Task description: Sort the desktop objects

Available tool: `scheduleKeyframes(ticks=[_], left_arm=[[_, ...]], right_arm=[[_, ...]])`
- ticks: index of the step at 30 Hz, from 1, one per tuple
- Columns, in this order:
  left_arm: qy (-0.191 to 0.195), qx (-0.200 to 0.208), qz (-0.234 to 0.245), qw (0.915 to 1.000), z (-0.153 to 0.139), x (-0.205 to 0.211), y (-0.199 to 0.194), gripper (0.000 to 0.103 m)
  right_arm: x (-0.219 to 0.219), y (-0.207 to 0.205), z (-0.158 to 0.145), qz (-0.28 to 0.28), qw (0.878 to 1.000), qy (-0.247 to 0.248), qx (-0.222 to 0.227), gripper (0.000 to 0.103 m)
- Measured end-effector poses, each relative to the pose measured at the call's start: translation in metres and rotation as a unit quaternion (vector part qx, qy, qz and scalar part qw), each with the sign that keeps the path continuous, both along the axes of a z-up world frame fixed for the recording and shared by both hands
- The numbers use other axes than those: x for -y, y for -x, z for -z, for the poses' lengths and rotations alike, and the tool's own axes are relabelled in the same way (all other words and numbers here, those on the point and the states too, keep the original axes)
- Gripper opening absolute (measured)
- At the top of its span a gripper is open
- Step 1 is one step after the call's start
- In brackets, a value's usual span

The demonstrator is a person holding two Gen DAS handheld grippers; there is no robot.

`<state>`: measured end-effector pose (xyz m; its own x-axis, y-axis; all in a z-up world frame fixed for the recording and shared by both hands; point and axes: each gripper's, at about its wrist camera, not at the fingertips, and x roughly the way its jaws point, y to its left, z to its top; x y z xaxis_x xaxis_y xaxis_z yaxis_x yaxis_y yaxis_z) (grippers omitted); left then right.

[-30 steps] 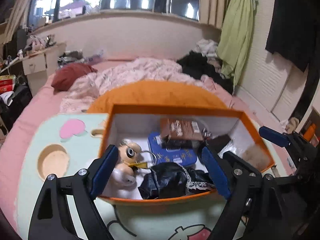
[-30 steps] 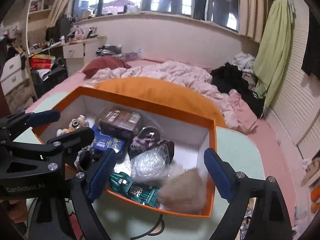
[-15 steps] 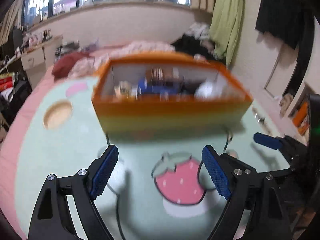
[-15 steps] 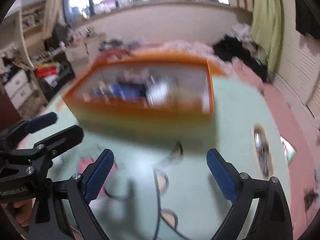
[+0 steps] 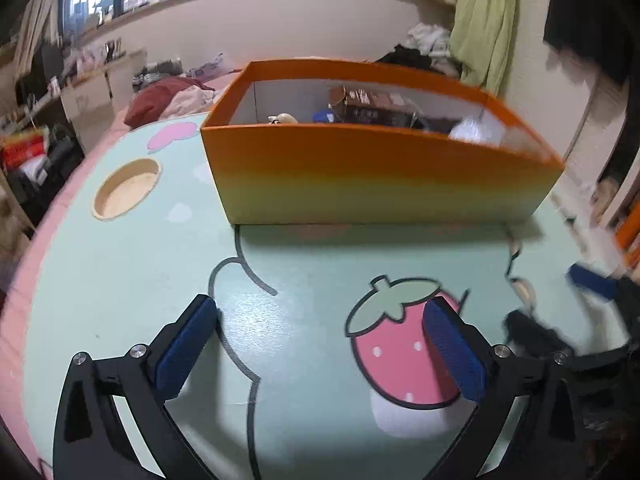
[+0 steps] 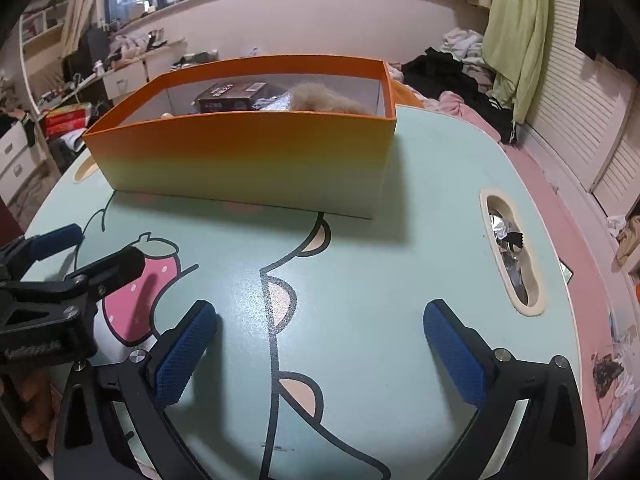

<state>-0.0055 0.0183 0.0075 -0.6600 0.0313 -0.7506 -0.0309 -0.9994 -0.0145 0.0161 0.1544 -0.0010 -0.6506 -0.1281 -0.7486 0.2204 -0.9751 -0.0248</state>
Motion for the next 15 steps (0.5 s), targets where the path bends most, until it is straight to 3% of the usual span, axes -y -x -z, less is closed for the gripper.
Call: scheduleKeyframes(ticks=[15], left_arm=[[0.000, -0.002, 0.008, 1.0000, -0.0028, -0.0037, -0.0022, 0.103]], right_arm=[[-0.0052, 0.0048, 0.0019, 0.007, 1.000, 0.002, 0.000, 0.103]])
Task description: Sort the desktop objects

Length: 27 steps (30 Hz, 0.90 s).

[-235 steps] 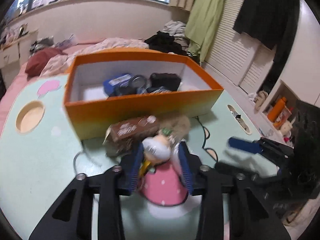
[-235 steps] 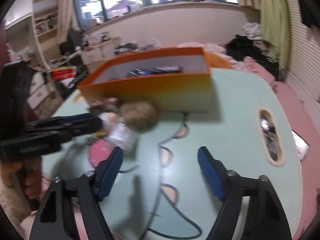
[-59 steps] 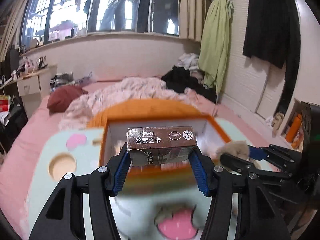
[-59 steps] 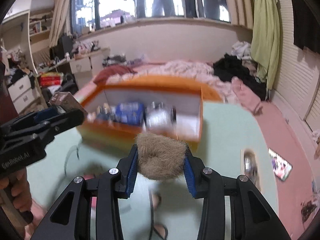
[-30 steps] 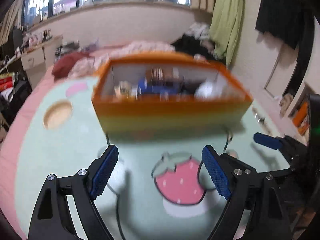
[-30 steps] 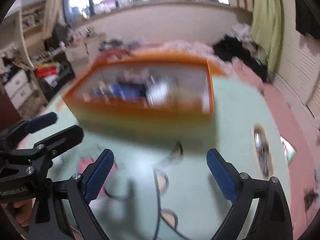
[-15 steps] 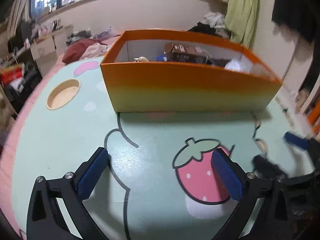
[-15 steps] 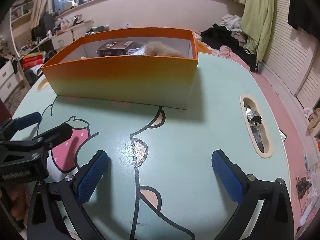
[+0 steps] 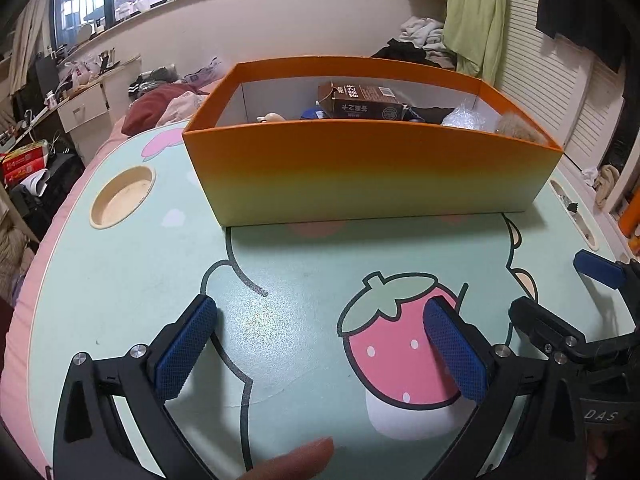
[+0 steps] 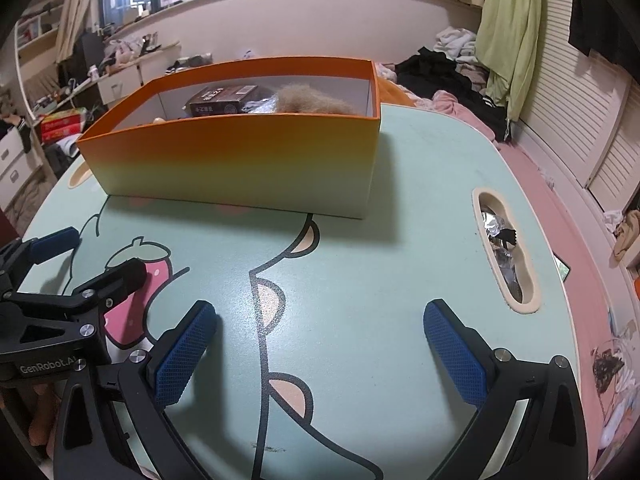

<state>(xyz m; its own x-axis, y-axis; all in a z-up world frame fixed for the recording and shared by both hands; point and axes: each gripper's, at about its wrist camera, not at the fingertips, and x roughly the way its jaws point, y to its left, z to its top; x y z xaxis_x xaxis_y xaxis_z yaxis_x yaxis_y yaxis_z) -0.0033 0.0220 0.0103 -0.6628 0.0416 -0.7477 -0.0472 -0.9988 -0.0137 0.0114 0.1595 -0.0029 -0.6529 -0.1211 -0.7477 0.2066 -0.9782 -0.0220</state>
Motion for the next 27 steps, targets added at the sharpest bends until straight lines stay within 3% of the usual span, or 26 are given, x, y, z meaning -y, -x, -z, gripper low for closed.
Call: scheduleKeyframes(ticks=[27], left_arm=[[0.000, -0.001, 0.000, 1.0000, 0.0000, -0.0007, 0.0009, 0.103]], right_arm=[[0.0008, -0.0009, 0.0009, 0.000, 1.000, 0.000, 0.000, 0.103]])
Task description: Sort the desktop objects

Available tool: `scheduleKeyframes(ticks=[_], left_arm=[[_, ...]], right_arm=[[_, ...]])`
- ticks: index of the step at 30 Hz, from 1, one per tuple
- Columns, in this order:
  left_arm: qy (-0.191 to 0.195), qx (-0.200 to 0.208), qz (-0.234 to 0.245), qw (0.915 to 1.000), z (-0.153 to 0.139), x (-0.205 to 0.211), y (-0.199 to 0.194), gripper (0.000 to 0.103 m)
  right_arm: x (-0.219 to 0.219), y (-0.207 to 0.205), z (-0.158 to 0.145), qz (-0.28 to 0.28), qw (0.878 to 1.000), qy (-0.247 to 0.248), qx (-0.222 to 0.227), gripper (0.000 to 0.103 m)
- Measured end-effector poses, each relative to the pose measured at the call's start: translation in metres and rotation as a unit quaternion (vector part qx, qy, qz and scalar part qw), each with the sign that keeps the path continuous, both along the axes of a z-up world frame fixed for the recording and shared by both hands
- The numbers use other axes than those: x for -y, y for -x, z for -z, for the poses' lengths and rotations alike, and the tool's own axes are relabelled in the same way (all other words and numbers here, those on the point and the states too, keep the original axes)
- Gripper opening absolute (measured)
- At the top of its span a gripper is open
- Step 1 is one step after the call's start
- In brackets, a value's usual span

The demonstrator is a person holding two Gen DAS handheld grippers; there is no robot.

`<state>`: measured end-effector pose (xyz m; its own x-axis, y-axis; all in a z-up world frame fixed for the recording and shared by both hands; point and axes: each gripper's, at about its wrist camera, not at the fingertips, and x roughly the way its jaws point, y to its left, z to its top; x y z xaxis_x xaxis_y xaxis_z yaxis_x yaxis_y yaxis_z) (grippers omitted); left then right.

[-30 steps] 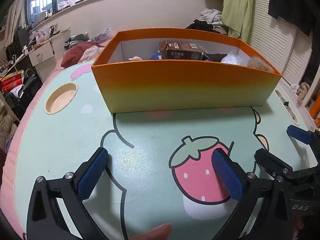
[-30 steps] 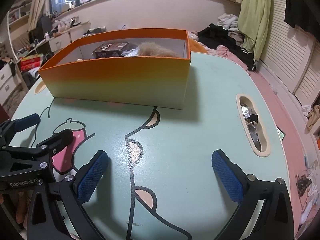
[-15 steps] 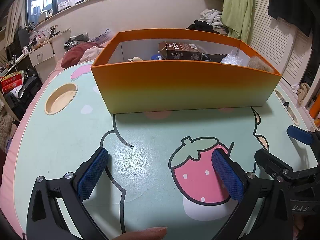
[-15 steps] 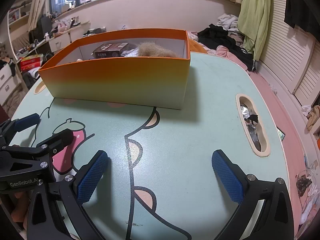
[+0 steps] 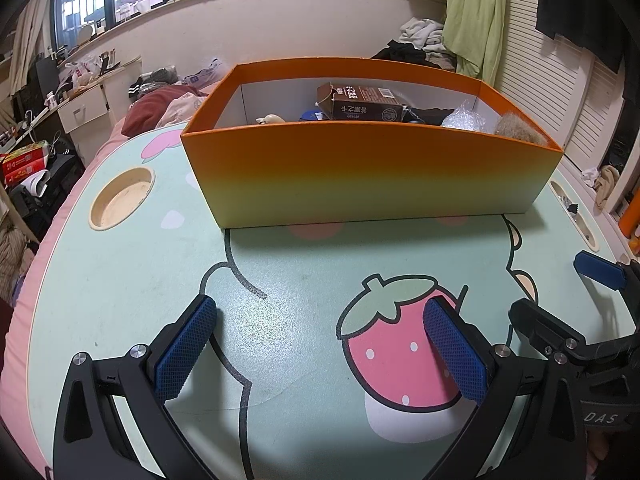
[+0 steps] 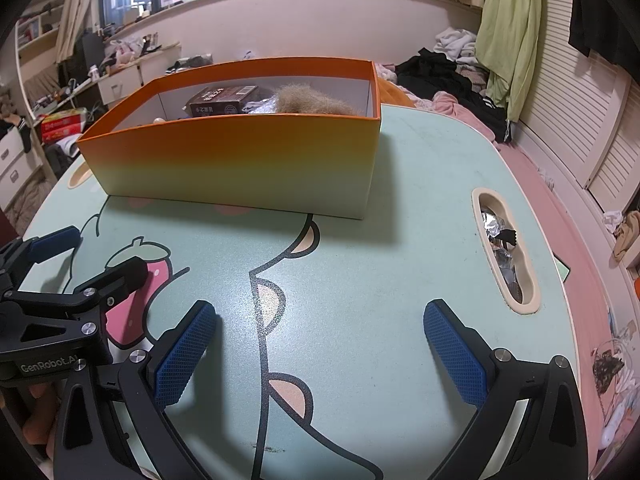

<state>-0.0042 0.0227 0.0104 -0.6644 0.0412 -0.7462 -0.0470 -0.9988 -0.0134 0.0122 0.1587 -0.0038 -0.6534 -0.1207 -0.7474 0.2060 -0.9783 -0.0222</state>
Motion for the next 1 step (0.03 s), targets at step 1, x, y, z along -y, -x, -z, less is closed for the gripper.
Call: scheduleKeyframes(ticks=[1], left_arm=[[0.000, 0.000, 0.000, 1.0000, 0.0003, 0.0003, -0.0001, 0.103]], right_arm=[[0.0002, -0.0001, 0.0000, 0.000, 1.000, 0.000, 0.000, 0.103]])
